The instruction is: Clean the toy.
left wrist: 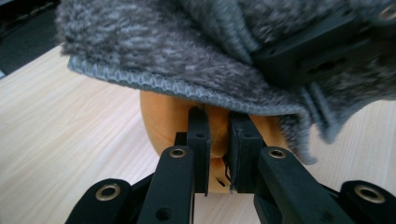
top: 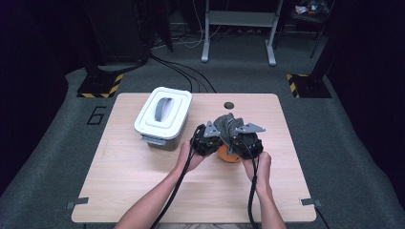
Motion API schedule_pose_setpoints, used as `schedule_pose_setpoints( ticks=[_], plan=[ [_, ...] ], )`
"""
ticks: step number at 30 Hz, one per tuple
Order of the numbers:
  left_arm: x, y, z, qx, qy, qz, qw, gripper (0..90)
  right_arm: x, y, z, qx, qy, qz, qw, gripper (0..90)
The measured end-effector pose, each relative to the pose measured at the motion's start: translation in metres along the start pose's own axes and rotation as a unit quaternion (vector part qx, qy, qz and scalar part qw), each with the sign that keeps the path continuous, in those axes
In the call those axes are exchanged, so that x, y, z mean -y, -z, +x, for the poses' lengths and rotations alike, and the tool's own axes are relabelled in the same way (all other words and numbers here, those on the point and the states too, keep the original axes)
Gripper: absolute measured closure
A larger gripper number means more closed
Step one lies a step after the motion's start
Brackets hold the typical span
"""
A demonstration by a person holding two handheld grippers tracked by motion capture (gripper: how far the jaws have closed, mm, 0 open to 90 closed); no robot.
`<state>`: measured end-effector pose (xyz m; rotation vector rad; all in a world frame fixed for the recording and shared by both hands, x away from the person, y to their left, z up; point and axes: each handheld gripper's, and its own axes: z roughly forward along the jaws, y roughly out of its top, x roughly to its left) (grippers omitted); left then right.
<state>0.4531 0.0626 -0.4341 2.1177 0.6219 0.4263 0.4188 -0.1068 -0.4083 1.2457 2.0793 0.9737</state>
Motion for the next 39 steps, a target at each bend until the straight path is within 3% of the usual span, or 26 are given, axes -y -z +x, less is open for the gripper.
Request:
schedule_pose_setpoints(
  ticks=[6,17,25,28,32,39],
  plan=[
    [0.000,-0.005,-0.004,0.007,-0.004,-0.001,1.0000,81.2,0.006,-0.005,-0.002,0.031,0.011,0.003,0.9995,75.4],
    [0.003,-0.006,-0.008,0.016,-0.016,-0.001,0.9997,81.9,0.004,-0.005,-0.022,0.056,0.003,0.008,0.9984,75.6],
    [0.007,-0.004,-0.007,0.018,-0.016,-0.004,0.9997,81.8,0.006,-0.016,-0.047,0.094,-0.029,0.026,0.9948,75.6],
    [0.007,-0.004,-0.007,0.021,-0.015,-0.004,0.9997,81.7,0.009,-0.020,-0.055,0.093,-0.039,0.036,0.9942,75.5],
    [0.006,-0.004,-0.008,0.018,-0.016,-0.006,0.9997,81.5,0.010,-0.008,-0.055,0.086,-0.042,0.022,0.9952,75.4],
    [0.004,-0.005,-0.008,0.009,-0.017,-0.005,0.9998,81.1,0.000,0.025,-0.023,0.035,-0.004,-0.016,0.9992,75.3]
  ],
)
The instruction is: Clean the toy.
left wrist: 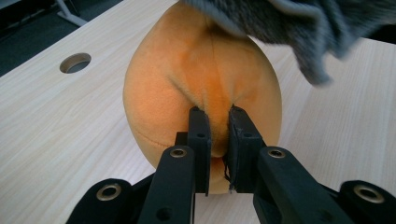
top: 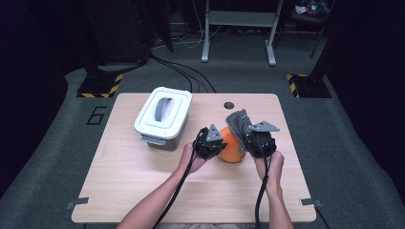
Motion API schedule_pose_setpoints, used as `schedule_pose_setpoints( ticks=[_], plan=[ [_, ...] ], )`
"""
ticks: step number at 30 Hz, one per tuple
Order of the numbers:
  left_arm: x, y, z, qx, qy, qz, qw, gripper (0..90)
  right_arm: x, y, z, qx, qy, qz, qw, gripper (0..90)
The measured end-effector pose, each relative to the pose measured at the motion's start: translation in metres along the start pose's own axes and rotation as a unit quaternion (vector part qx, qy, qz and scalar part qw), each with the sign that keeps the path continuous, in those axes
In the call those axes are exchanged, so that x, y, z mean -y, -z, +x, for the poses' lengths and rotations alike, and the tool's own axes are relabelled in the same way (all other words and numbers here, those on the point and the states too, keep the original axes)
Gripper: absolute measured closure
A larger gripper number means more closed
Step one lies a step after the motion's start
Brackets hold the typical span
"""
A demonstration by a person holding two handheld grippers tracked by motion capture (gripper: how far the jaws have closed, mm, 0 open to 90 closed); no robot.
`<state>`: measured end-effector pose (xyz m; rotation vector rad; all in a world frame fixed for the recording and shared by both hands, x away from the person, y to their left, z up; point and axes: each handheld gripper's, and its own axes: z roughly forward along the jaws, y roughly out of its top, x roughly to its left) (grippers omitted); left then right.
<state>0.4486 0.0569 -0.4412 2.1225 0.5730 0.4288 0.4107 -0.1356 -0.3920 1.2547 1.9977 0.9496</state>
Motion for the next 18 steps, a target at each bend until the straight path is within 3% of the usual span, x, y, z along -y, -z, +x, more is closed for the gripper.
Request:
schedule_pose_setpoints(
  ticks=[4,8,18],
  plan=[
    [-0.001,0.000,0.000,0.003,0.000,0.001,1.0000,81.1,0.000,-0.002,0.022,-0.031,0.024,0.007,0.9992,75.2],
    [-0.001,0.000,-0.001,0.004,-0.014,0.007,0.9999,80.9,0.007,-0.020,0.034,-0.031,0.033,0.028,0.9986,75.1],
    [0.000,-0.002,-0.005,0.011,-0.014,0.000,0.9998,81.3,0.008,-0.022,0.023,-0.018,0.025,0.028,0.9991,75.2]
  ],
)
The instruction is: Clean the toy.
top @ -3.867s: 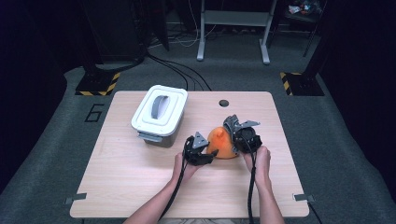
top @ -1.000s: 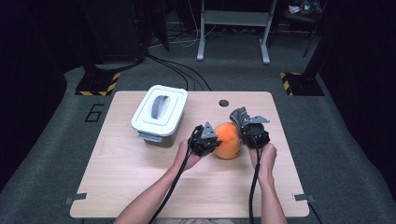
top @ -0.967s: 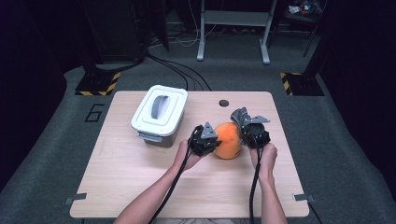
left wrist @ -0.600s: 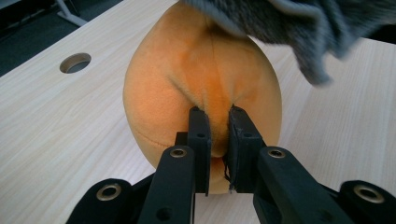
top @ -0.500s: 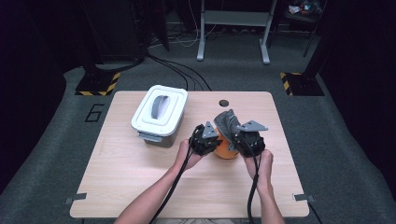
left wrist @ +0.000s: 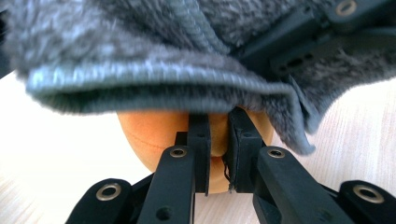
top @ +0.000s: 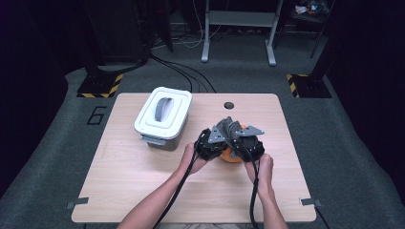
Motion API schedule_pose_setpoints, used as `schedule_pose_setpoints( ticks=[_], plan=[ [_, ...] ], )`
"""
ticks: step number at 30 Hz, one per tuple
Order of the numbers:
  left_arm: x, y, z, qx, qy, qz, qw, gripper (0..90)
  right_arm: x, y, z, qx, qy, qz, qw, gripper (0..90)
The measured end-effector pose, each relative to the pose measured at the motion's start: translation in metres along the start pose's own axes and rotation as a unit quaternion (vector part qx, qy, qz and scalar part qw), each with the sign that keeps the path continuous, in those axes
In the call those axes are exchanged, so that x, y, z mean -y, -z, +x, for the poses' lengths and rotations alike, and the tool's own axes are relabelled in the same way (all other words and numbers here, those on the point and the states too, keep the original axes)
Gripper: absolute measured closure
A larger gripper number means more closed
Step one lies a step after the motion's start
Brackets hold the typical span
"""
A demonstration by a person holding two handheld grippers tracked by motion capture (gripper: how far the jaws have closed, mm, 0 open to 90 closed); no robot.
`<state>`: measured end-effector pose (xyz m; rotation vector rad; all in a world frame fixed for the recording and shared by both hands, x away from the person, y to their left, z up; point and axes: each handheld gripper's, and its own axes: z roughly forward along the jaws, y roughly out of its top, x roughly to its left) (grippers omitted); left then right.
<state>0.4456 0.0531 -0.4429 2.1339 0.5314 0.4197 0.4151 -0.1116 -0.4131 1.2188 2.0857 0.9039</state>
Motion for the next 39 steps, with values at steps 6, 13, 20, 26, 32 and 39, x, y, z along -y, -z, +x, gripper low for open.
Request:
schedule_pose_setpoints(
  ticks=[6,13,20,26,32,39],
  plan=[
    [0.001,0.001,0.000,0.003,0.001,0.000,1.0000,81.4,-0.002,-0.002,-0.014,0.013,-0.009,0.004,0.9999,75.1],
    [0.002,0.001,-0.002,0.007,0.000,0.001,1.0000,81.4,-0.006,-0.010,-0.033,0.032,-0.028,0.012,0.9990,75.0],
    [0.004,0.003,-0.003,0.010,-0.006,0.003,0.9999,81.4,-0.002,-0.025,-0.053,0.058,-0.056,0.038,0.9960,74.8],
    [0.005,0.005,-0.003,0.010,-0.008,0.003,0.9999,81.4,0.003,-0.022,-0.055,0.058,-0.059,0.037,0.9959,74.7],
    [0.004,0.006,-0.001,-0.001,-0.021,0.001,0.9998,81.4,-0.012,0.006,-0.046,0.038,-0.040,0.005,0.9985,74.6],
    [0.000,0.006,-0.002,-0.008,-0.026,-0.001,0.9996,81.4,-0.033,0.011,-0.020,-0.019,-0.013,0.004,0.9997,74.4]
  ],
)
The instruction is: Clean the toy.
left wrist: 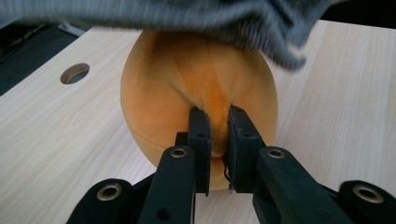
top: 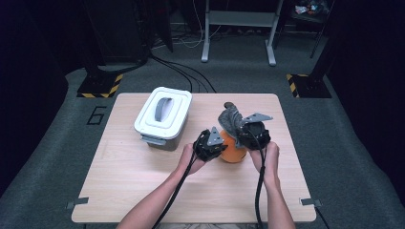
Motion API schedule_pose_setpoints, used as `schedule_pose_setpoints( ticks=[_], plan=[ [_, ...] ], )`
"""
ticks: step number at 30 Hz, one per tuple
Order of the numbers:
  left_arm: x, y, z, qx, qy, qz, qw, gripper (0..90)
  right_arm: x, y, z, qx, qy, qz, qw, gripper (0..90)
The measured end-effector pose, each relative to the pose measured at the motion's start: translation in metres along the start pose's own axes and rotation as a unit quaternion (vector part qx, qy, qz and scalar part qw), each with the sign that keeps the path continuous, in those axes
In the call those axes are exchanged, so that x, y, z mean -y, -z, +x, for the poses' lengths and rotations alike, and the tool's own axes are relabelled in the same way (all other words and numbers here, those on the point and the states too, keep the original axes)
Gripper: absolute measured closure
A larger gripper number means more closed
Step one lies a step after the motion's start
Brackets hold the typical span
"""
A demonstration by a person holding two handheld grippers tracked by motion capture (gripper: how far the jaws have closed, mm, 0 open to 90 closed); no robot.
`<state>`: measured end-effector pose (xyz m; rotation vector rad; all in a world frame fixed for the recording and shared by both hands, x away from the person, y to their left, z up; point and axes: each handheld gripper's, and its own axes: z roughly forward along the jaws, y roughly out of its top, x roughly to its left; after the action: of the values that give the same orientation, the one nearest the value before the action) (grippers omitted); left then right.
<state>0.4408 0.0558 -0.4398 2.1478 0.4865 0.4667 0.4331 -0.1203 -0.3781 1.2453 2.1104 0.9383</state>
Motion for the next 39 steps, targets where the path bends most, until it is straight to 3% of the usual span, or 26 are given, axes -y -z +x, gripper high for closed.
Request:
schedule_pose_setpoints(
  ticks=[3,8,14,22,23,27,30,35,39],
  plan=[
    [-0.001,0.000,-0.001,-0.006,-0.008,0.004,0.9999,81.3,-0.001,-0.010,0.007,-0.019,0.000,0.015,0.9997,74.4],
    [-0.001,-0.003,-0.001,-0.005,-0.009,0.007,0.9999,81.3,0.003,-0.021,0.010,-0.025,0.008,0.030,0.9992,74.8],
    [-0.002,-0.004,-0.006,-0.008,-0.014,0.005,0.9999,81.6,0.003,-0.022,0.016,0.027,0.041,0.036,0.9981,75.5],
    [-0.001,-0.003,-0.006,0.001,-0.017,0.003,0.9998,81.9,0.002,-0.022,0.007,0.054,0.034,0.038,0.9972,75.9],
    [-0.001,-0.002,-0.007,0.002,-0.018,0.005,0.9998,81.9,0.002,-0.022,0.004,0.063,0.040,0.036,0.9965,75.9],
    [0.000,-0.002,-0.007,0.003,-0.019,0.004,0.9998,81.9,0.002,-0.025,-0.007,0.072,0.024,0.037,0.9964,75.8],
    [0.000,-0.002,-0.008,0.009,-0.017,0.004,0.9998,81.8,0.003,-0.028,-0.018,0.097,0.017,0.040,0.9943,75.6],
    [0.000,-0.002,-0.008,0.010,-0.017,0.003,0.9998,81.2,0.005,-0.029,-0.031,0.103,-0.003,0.041,0.9938,75.3],
    [0.000,-0.002,-0.008,0.009,-0.017,0.002,0.9998,80.8,0.003,-0.014,-0.026,0.077,-0.006,0.016,0.9969,75.1]
  ],
)
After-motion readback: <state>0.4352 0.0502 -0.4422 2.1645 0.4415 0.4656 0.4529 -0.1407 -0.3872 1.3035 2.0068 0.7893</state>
